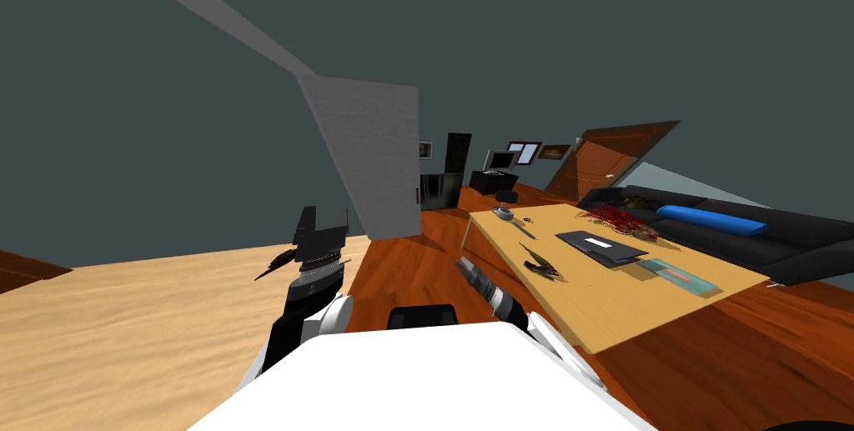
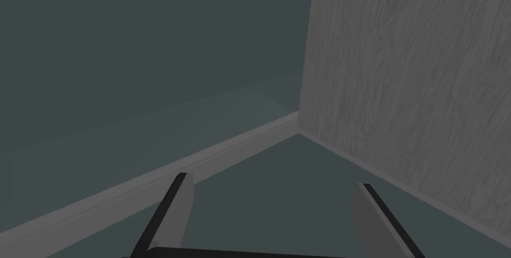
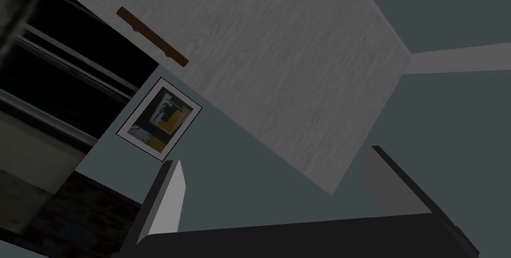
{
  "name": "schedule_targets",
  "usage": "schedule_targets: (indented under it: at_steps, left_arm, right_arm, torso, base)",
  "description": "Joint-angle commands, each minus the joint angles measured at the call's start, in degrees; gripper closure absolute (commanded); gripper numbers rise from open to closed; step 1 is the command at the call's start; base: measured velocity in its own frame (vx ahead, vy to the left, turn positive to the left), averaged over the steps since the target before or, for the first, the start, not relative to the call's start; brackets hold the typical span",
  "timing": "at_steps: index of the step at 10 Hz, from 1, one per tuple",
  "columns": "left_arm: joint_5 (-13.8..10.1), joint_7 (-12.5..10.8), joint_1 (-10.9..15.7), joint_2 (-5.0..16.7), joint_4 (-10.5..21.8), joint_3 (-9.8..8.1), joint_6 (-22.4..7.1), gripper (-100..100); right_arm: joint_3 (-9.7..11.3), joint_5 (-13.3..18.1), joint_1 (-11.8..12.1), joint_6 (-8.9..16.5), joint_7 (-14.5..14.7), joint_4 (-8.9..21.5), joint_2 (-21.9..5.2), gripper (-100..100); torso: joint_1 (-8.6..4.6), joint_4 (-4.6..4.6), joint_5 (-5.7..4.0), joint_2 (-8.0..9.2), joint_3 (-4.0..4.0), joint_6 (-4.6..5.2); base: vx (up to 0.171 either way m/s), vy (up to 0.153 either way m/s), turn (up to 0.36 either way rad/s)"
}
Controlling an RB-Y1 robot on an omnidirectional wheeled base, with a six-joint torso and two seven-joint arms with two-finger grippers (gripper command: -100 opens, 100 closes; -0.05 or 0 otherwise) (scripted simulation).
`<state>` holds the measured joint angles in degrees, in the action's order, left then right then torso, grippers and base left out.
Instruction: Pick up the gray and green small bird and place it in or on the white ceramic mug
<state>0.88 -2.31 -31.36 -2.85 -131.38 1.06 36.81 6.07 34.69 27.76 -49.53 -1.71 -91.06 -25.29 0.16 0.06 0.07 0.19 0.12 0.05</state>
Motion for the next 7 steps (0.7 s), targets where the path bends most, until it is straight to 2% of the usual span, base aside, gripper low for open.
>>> schedule_targets:
  at_steps: [1,2,3,4,5,6,7]
  left_arm:
    - [0.00,0.00,0.00,0.00,0.00,0.00,0.00,0]
    - [0.00,0.00,0.01,0.00,0.00,0.00,0.00,0]
    - [0.00,0.00,0.00,0.00,0.00,0.00,0.00,0]
    - [0.00,0.00,0.00,0.00,0.00,0.00,0.00,0]
    - [0.00,0.00,0.00,0.00,0.00,0.00,0.00,0]
    - [0.00,0.00,0.00,0.00,0.00,0.00,0.00,0]
    - [0.00,0.00,0.00,0.01,0.00,-0.01,0.00,0]
  right_arm:
    - [0.72,2.86,0.17,-0.57,0.19,2.86,-2.40,-100]
    - [0.72,3.85,0.17,-0.57,0.19,4.16,-2.40,-100]
    - [1.23,6.08,0.71,-1.15,0.31,5.65,-4.61,-100]
    - [1.23,6.64,0.71,-1.15,0.31,7.08,-4.61,-100]
    - [1.72,8.87,1.30,-1.63,0.38,9.23,-6.81,-100]
    - [1.72,9.31,1.30,-1.63,0.38,9.27,-6.81,-100]
    - [1.72,9.31,1.30,-1.63,0.38,10.61,-6.81,-100]
  torso:
    - [0.00,0.00,0.00,0.00,0.00,0.00]
    - [-0.03,-0.01,-0.01,-0.02,-0.01,-0.04]
    - [-0.10,-0.01,-0.03,-0.04,-0.02,0.00]
    - [-0.10,-0.01,-0.02,-0.06,-0.04,-0.02]
    - [-0.14,-0.02,-0.04,-0.09,-0.05,-0.01]
    - [-0.14,-0.02,-0.03,-0.11,-0.06,-0.02]
    - [-0.21,-0.03,-0.05,-0.12,-0.07,0.00]
  base:
    - [-0.013,0.073,0.197]
    - [-0.007,0.054,0.094]
    - [0.003,0.062,0.186]
    - [0.008,0.046,0.093]
    - [0.016,0.045,0.187]
    - [0.018,0.028,0.082]
    - [0.009,0.007,-0.015]
